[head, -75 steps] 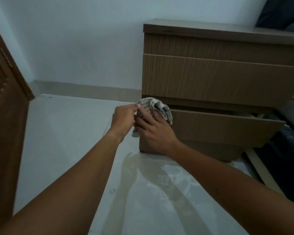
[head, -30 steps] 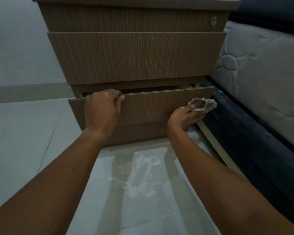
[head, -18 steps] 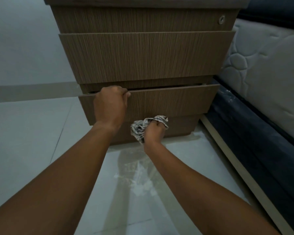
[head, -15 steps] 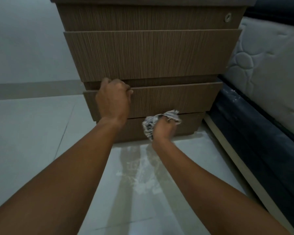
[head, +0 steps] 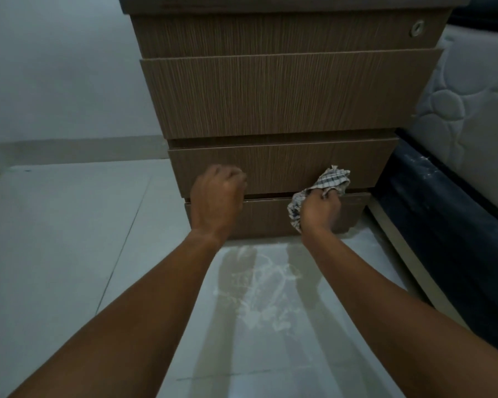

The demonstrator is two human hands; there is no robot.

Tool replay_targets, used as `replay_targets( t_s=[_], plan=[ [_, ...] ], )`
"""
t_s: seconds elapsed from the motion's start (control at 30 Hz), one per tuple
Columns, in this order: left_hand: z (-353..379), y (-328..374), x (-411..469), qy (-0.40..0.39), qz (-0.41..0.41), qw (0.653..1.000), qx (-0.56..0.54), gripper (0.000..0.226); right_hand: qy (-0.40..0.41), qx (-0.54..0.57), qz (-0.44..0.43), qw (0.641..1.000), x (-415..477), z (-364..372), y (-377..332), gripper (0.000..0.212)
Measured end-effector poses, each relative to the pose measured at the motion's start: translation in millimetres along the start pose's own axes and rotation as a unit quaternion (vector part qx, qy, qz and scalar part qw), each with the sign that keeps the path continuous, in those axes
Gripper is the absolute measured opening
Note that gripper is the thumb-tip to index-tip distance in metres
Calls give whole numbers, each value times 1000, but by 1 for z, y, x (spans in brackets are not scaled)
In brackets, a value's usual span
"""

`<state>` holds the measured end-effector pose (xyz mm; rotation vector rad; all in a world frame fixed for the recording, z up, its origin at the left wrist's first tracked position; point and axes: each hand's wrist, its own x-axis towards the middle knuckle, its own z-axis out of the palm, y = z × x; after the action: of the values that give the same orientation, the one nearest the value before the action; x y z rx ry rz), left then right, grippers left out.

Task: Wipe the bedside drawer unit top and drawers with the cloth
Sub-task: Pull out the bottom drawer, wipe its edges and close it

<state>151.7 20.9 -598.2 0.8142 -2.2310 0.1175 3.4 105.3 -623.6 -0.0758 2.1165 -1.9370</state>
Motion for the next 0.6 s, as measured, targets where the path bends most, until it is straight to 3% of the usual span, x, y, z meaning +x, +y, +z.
replay_targets(
  t_s=[0.13, 0.2, 0.43, 0.6],
  plan=[
    [15, -14, -24, -152, -75, 985, 11, 8, 29, 19, 2, 999, 2, -12, 4, 33],
    [23, -18, -25, -188, -104, 976, 27, 9, 18, 16, -21, 999, 5, -15, 14, 32],
    [45, -22, -29, -181, -95, 974, 94, 15, -21, -33, -144, 989, 4, -26, 43, 31],
    [37, -25, -33, -191, -103, 970, 113, 22, -91, -111, -357, 923, -10, -17, 42, 26]
  ],
)
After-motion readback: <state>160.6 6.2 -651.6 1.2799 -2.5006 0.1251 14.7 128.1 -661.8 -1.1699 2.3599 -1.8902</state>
